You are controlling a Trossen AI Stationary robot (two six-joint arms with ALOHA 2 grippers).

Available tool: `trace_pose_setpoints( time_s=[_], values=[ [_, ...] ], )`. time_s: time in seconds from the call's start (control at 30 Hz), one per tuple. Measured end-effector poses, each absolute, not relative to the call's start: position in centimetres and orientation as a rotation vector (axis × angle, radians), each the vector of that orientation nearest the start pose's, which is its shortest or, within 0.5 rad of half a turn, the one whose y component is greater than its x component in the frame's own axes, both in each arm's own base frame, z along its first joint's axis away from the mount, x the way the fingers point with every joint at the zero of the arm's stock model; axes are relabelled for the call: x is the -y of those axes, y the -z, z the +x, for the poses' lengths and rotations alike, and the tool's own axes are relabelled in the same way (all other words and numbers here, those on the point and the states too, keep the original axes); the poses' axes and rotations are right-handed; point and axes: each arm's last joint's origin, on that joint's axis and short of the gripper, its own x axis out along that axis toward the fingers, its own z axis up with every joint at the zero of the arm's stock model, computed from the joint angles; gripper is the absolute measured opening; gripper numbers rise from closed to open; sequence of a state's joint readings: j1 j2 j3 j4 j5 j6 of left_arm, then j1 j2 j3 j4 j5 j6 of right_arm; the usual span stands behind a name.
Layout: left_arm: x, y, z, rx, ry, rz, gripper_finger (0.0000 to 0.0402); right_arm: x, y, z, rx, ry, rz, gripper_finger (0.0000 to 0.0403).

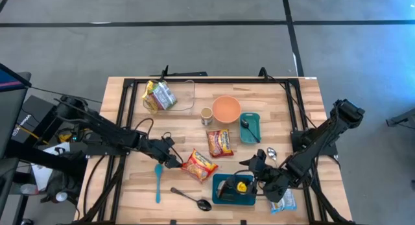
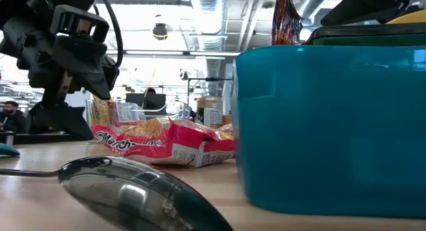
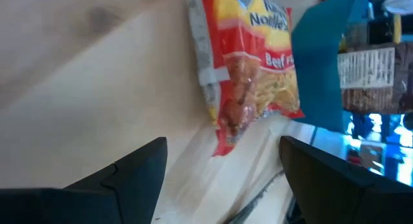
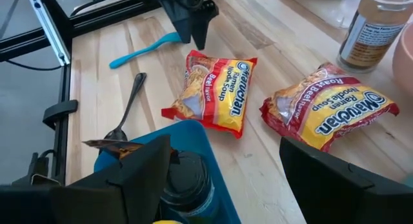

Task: Pick & Place Food Item
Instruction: Put the orange noodle pack into the transparent bin

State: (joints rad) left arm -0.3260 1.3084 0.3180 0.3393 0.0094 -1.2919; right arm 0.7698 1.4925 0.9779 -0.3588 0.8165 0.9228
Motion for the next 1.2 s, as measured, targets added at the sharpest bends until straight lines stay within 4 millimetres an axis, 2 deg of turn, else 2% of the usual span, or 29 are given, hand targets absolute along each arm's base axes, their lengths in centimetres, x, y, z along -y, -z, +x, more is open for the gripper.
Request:
trace_pose_setpoints(
  time_s=[0.3, 0.63, 1.2],
  values=[
    [7.2, -11.0, 21.0, -0.774, -0.152, -1.152, 0.0294, -19.0, -23.1, 23.1, -0.522, 0.316, 0.262, 0.0286],
    [7.3, -10.8, 21.5, -0.740, -0.119, -1.162, 0.0287, -18.9, -23.1, 23.2, -0.522, 0.318, 0.262, 0.0286],
    [7.3, -10.7, 21.5, -0.737, -0.085, -1.060, 0.0167, -18.9, -23.1, 23.2, -0.522, 0.318, 0.262, 0.0286]
  ],
)
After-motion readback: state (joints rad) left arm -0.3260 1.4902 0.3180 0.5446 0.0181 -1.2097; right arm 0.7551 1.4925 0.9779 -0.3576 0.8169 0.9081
